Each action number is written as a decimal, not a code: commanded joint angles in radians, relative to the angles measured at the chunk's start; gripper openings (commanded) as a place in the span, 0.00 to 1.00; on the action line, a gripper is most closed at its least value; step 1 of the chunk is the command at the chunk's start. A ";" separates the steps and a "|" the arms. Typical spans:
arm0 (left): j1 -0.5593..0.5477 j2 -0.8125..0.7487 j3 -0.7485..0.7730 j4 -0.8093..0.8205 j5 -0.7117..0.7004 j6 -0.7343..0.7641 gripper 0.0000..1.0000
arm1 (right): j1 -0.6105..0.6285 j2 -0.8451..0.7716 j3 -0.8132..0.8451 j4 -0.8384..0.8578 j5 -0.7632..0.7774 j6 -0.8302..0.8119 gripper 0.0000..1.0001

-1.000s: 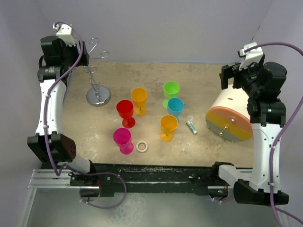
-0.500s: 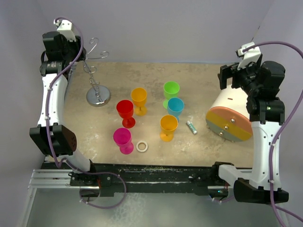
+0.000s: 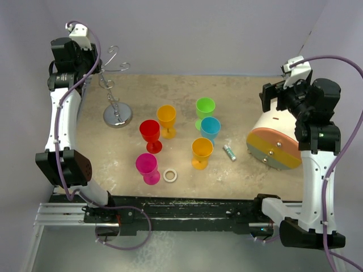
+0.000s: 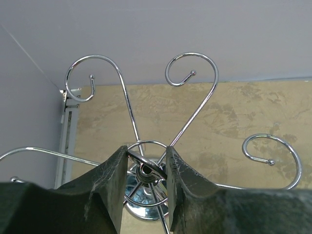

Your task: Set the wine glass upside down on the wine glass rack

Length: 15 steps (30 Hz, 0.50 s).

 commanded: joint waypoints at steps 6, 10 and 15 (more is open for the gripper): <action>0.007 -0.024 0.107 -0.041 0.104 0.017 0.09 | -0.003 -0.029 -0.004 0.010 -0.028 -0.006 1.00; 0.008 -0.007 0.147 -0.085 0.083 0.017 0.05 | -0.003 -0.034 -0.008 0.010 -0.037 -0.005 1.00; 0.008 0.032 0.205 -0.114 0.052 0.011 0.12 | -0.003 -0.035 -0.009 0.014 -0.044 -0.002 1.00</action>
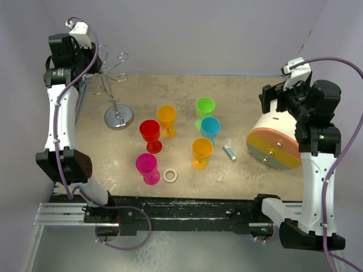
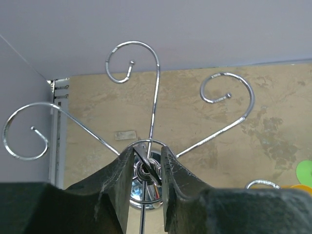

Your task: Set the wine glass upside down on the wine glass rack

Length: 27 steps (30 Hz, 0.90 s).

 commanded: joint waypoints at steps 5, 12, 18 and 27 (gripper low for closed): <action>0.008 0.030 0.119 0.041 -0.039 0.003 0.25 | -0.003 -0.017 -0.003 0.019 -0.030 -0.003 1.00; 0.008 0.037 0.123 0.035 -0.030 -0.001 0.41 | -0.005 -0.024 -0.011 0.021 -0.023 -0.004 1.00; 0.008 0.021 0.105 0.006 -0.025 0.001 0.40 | -0.005 -0.031 -0.022 0.026 -0.024 -0.004 1.00; 0.007 0.015 0.071 0.005 -0.030 0.017 0.26 | -0.005 -0.041 -0.027 0.025 -0.030 -0.001 1.00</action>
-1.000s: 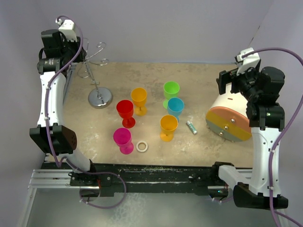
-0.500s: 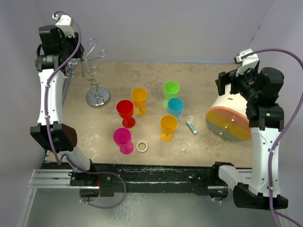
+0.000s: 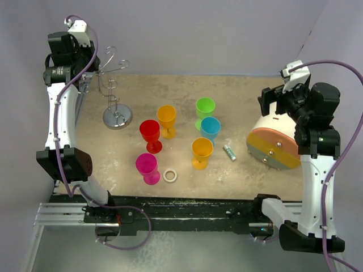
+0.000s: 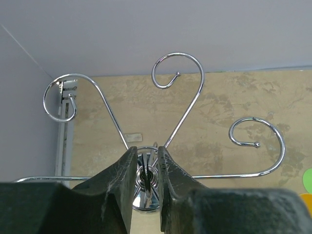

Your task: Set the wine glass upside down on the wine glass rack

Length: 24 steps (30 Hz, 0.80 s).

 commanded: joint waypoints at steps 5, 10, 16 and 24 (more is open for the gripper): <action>0.003 -0.016 0.027 0.010 0.007 0.022 0.15 | -0.007 -0.028 -0.005 0.029 -0.015 -0.002 1.00; 0.003 -0.032 0.032 0.011 0.087 0.043 0.03 | -0.010 -0.026 0.004 0.028 -0.014 0.000 1.00; 0.003 -0.058 0.032 0.023 0.241 0.024 0.00 | -0.014 -0.024 0.003 0.029 -0.021 0.004 1.00; -0.020 -0.056 0.030 0.061 0.326 -0.078 0.00 | -0.017 -0.022 0.003 0.029 -0.026 0.004 1.00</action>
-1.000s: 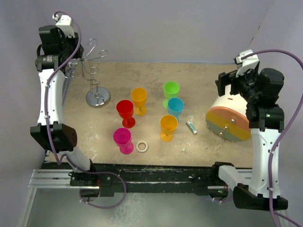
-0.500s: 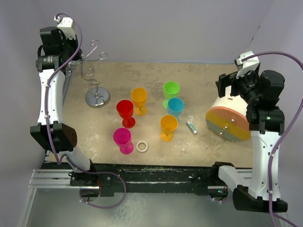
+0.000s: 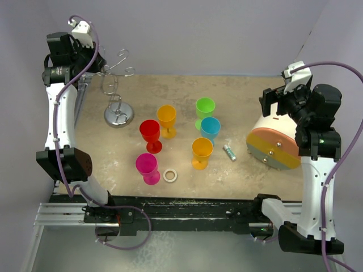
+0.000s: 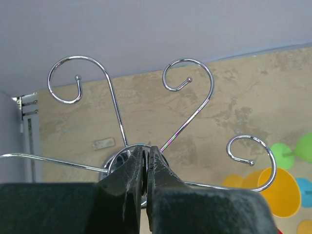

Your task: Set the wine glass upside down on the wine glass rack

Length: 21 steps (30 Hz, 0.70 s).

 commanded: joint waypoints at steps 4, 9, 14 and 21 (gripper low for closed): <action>-0.065 -0.050 0.053 0.079 0.113 -0.104 0.00 | -0.007 -0.009 0.004 0.031 -0.023 0.000 1.00; -0.081 -0.053 0.070 0.088 0.107 -0.126 0.00 | -0.007 -0.013 -0.002 0.030 -0.014 -0.006 1.00; -0.092 -0.032 0.107 0.087 0.108 -0.146 0.00 | -0.007 -0.008 -0.002 0.031 -0.016 -0.007 1.00; -0.115 -0.016 0.090 0.112 0.093 -0.140 0.00 | -0.011 0.002 -0.002 0.034 -0.021 -0.007 1.00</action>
